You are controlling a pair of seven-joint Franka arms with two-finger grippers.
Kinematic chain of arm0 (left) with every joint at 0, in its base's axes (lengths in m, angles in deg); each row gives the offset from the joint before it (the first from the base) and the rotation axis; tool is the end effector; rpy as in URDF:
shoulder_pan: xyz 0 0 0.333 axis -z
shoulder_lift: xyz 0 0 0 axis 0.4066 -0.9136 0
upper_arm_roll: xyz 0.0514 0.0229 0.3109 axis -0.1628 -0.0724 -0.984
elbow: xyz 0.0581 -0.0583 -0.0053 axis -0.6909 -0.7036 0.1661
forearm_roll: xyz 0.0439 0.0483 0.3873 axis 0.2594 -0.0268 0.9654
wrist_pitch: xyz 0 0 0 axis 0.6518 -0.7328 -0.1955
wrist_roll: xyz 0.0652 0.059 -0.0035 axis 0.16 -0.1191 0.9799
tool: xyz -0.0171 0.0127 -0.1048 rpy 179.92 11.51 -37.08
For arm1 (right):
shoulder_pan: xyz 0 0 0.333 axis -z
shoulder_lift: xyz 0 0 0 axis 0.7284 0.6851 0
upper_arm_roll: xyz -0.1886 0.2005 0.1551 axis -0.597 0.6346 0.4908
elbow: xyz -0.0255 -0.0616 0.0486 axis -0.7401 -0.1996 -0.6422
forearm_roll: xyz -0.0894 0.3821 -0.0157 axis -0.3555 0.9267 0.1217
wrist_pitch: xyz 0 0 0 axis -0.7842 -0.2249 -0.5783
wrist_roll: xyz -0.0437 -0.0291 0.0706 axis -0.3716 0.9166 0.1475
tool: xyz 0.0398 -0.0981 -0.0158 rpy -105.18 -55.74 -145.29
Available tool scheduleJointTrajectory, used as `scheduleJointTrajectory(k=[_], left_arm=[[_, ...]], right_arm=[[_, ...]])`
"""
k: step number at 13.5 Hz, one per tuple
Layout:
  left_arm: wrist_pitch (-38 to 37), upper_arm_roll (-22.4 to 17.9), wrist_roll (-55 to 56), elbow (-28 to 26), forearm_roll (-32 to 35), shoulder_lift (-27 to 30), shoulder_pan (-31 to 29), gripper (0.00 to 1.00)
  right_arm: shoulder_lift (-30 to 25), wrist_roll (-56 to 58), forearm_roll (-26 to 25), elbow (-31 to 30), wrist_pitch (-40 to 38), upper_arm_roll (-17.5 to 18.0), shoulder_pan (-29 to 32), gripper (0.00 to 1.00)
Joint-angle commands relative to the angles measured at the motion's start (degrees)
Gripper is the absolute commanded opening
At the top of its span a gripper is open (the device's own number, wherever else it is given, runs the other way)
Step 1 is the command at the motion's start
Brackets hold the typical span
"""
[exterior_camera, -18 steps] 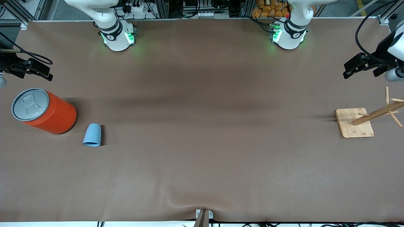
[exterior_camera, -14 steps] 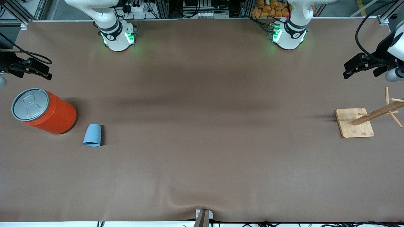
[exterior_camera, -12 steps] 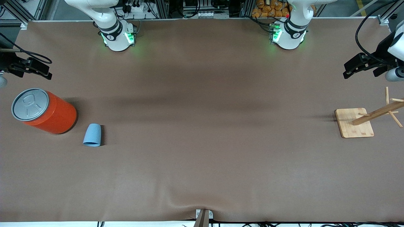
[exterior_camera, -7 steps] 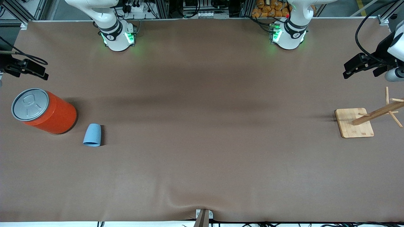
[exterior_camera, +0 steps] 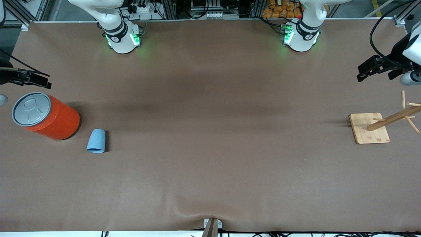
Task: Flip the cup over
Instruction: 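Reach the right gripper down to the blue cup beside the orange can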
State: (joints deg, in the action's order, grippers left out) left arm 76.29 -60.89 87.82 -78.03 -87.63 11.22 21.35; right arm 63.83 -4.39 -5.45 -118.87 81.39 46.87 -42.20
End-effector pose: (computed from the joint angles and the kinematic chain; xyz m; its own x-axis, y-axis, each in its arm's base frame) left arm 0.5367 -0.0490 0.6569 0.9978 0.0640 -0.0153 0.0638 -0.9979 -0.0134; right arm 0.5478 -0.0509 0.5939 0.9709 -0.1240 -0.2049 -0.1224 -0.9923 0.0208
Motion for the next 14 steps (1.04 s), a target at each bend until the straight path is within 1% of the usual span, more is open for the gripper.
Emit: scheduleJointTrajectory(k=[1, 3, 7, 12, 14], left_arm=[[-0.8, 0.4, 0.3, 0.3, -0.1, 0.4, -0.3, 1.0], [-0.7, 0.4, 0.3, 0.3, -0.1, 0.2, -0.3, 1.0], [-0.6, 0.4, 0.3, 0.3, 0.0, 0.0, -0.3, 1.0], [-0.6, 0.7, 0.3, 0.3, 0.0, -0.2, 0.1, 1.0], [-0.7, 0.7, 0.2, 0.3, 0.0, 0.0, 0.2, 1.0]], right_arm=[[1.3, 1.4, -0.5, 0.3, -0.7, 0.6, 1.2, 1.0], [3.5, 1.4, -0.4, 0.6, 0.0, 0.7, 3.5, 1.0], [9.2, 1.4, -0.4, 0.3, 8.9, 0.7, 6.3, 1.0], [15.7, 1.4, -0.1, 0.3, 17.3, 0.8, 6.0, 1.0], [17.8, 1.4, -0.2, 0.4, 20.4, 1.0, 3.8, 1.0]])
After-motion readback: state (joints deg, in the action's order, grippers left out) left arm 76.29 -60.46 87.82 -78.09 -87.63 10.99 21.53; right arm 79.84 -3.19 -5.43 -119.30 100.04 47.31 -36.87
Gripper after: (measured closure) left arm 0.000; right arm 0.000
